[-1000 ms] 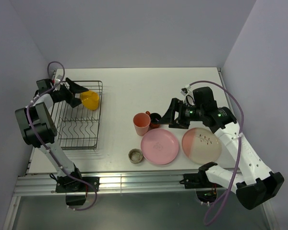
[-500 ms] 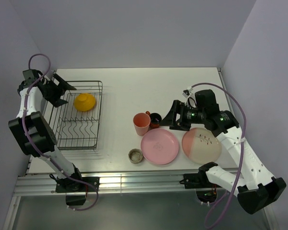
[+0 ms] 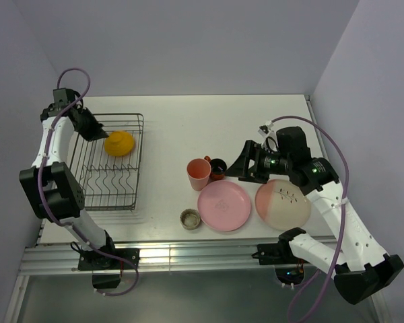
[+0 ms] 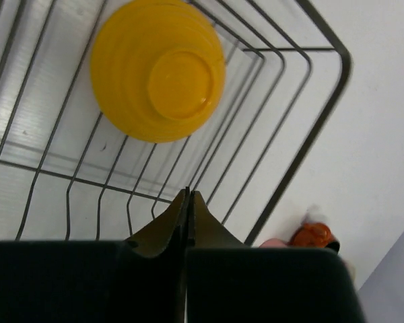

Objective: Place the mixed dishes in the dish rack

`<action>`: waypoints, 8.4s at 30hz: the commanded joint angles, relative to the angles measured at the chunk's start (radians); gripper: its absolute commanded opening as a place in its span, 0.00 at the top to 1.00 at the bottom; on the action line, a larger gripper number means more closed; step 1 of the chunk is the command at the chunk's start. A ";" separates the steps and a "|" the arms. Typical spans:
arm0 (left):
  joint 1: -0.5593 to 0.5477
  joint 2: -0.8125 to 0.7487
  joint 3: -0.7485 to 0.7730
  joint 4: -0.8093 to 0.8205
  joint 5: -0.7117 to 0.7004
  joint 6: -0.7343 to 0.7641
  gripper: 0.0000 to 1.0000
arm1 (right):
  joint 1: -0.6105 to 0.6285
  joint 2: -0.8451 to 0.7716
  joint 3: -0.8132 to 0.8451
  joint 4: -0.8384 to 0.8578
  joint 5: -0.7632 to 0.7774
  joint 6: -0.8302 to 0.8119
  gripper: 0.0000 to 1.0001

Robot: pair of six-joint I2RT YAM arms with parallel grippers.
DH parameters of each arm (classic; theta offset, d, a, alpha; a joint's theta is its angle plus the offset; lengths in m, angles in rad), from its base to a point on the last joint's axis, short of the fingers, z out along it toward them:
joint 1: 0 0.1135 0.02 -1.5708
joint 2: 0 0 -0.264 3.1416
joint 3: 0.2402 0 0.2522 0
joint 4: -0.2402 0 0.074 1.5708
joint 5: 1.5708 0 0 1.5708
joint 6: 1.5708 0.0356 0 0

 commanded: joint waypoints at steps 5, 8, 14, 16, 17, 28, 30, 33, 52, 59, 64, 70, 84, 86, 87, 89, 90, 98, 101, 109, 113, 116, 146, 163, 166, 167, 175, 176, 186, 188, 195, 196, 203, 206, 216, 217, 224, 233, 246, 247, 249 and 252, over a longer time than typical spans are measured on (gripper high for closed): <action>0.003 -0.056 -0.079 0.051 -0.219 -0.050 1.00 | -0.005 -0.014 0.065 -0.017 0.033 -0.021 0.22; 0.003 -0.032 -0.070 0.039 -0.271 -0.067 1.00 | -0.005 -0.017 0.062 -0.015 0.031 -0.017 0.22; -0.014 0.093 0.001 0.030 -0.290 -0.077 1.00 | -0.005 0.014 0.064 -0.027 0.033 -0.035 0.22; -0.019 0.130 0.028 0.025 -0.290 -0.086 1.00 | -0.004 0.029 0.070 -0.034 0.037 -0.038 0.23; -0.020 0.159 0.037 0.020 -0.290 -0.087 1.00 | -0.005 0.042 0.073 -0.035 0.040 -0.041 0.23; -0.077 0.268 0.139 0.000 -0.262 -0.101 1.00 | -0.005 0.158 0.102 -0.051 0.129 -0.044 0.24; -0.083 0.278 0.151 0.005 -0.247 -0.101 1.00 | -0.005 0.169 0.101 -0.044 0.140 -0.044 0.24; -0.095 0.305 0.195 -0.013 -0.231 -0.086 1.00 | -0.005 0.196 0.104 -0.052 0.207 -0.034 0.24; -0.141 0.060 0.038 -0.009 -0.256 -0.083 0.85 | -0.019 0.440 0.127 -0.067 0.447 -0.058 0.27; -0.141 -0.126 0.004 -0.056 -0.291 -0.086 0.55 | -0.019 0.552 0.171 -0.023 0.427 -0.064 0.31; -0.143 -0.270 -0.018 -0.093 -0.216 -0.121 0.48 | -0.008 0.525 0.170 0.008 0.435 -0.072 0.33; -0.221 -0.439 -0.148 -0.110 -0.175 -0.172 0.45 | 0.082 0.416 0.107 -0.027 0.430 -0.081 0.33; -0.957 -0.550 -0.410 -0.116 -0.290 -0.486 0.50 | 0.133 0.192 0.062 -0.098 0.413 -0.057 0.32; -1.023 -0.532 -0.430 -0.115 -0.328 -0.504 0.49 | 0.133 0.181 0.052 -0.089 0.403 -0.055 0.32; -1.040 -0.525 -0.439 -0.113 -0.336 -0.520 0.49 | 0.133 0.171 0.044 -0.087 0.399 -0.054 0.32; -1.083 -0.502 -0.470 -0.112 -0.343 -0.537 0.49 | 0.133 0.163 0.038 -0.087 0.395 -0.050 0.32; -1.097 -0.487 -0.481 -0.109 -0.356 -0.541 0.49 | 0.133 0.158 0.041 -0.087 0.393 -0.050 0.32; -1.186 -0.412 -0.568 -0.060 -0.368 -0.541 0.52 | 0.128 0.146 0.065 -0.092 0.387 -0.064 0.32; -1.187 -0.407 -0.597 0.000 -0.333 -0.538 0.54 | 0.121 0.141 0.062 -0.093 0.375 -0.064 0.32; -1.192 -0.329 -0.622 0.082 -0.305 -0.528 0.53 | 0.098 0.132 0.059 -0.101 0.366 -0.081 0.31; -1.197 -0.295 -0.640 0.105 -0.284 -0.528 0.53 | 0.088 0.123 0.064 -0.115 0.364 -0.090 0.32; -1.197 -0.278 -0.653 0.123 -0.277 -0.523 0.53 | 0.079 0.106 0.061 -0.118 0.366 -0.093 0.31; -1.198 -0.402 -0.670 0.038 -0.290 -0.515 1.00 | 0.070 0.104 0.065 -0.101 0.197 -0.104 0.30; -1.189 -0.723 -0.444 0.523 0.078 -0.570 1.00 | 0.154 0.125 0.224 0.337 -0.425 0.190 0.27; -1.181 -0.726 -0.461 0.680 0.123 -0.597 1.00 | 0.160 0.101 0.194 0.491 -0.484 0.304 0.27; -1.169 -0.725 -0.467 0.707 0.153 -0.603 1.00 | 0.161 0.095 0.191 0.512 -0.492 0.331 0.26; -1.083 -0.763 -0.548 0.996 0.276 -0.705 1.00 | 0.161 0.037 0.151 0.669 -0.509 0.426 0.25; -1.077 -0.765 -0.553 1.002 0.276 -0.713 1.00 | 0.161 0.029 0.144 0.699 -0.509 0.468 0.25; -0.997 -0.768 -0.588 1.143 0.324 -0.791 1.00 | 0.161 -0.004 0.108 0.927 -0.529 0.594 0.23; -0.980 -0.771 -0.600 1.178 0.330 -0.817 1.00 | 0.161 -0.004 0.105 0.930 -0.529 0.595 0.23; -0.974 -0.755 -0.581 1.192 0.310 -0.828 1.00 | 0.168 0.003 0.137 0.865 -0.509 0.548 0.23; -0.970 -0.751 -0.579 1.204 0.309 -0.833 1.00 | 0.170 0.006 0.140 0.855 -0.507 0.540 0.23; -0.951 -0.731 -0.565 1.218 0.290 -0.883 1.00 | 0.210 0.025 0.165 0.798 -0.477 0.470 0.23; -0.941 -0.732 -0.588 1.252 0.284 -0.934 1.00 | 0.231 0.037 0.196 0.730 -0.461 0.427 0.23; -0.891 -0.752 -0.662 1.285 0.263 -1.098 1.00 | 0.269 0.040 0.186 0.804 -0.466 0.448 0.24; -0.891 -0.751 -0.651 1.265 0.263 -1.091 1.00 | 0.271 0.042 0.188 0.804 -0.463 0.445 0.24; -0.891 -0.760 -0.627 1.160 0.261 -1.054 1.00 | 0.286 0.051 0.199 0.796 -0.449 0.437 0.25; -0.891 -0.798 -0.683 1.163 0.243 -1.065 1.00 | 0.309 0.046 0.202 0.789 -0.432 0.440 0.79; -0.841 -0.889 -0.706 0.956 0.229 -0.968 0.01 | 0.312 0.023 0.211 0.638 -0.311 0.376 1.00; -0.821 -0.896 -0.700 0.874 0.224 -0.933 0.01 | 0.312 0.031 0.214 0.628 -0.308 0.368 1.00; -0.781 -0.915 -0.653 0.745 0.194 -0.879 0.01 | 0.312 0.043 0.232 0.566 -0.288 0.348 1.00; -0.724 -0.883 -0.483 0.397 0.084 -0.701 0.01 | 0.320 0.095 0.306 0.398 -0.234 0.225 1.00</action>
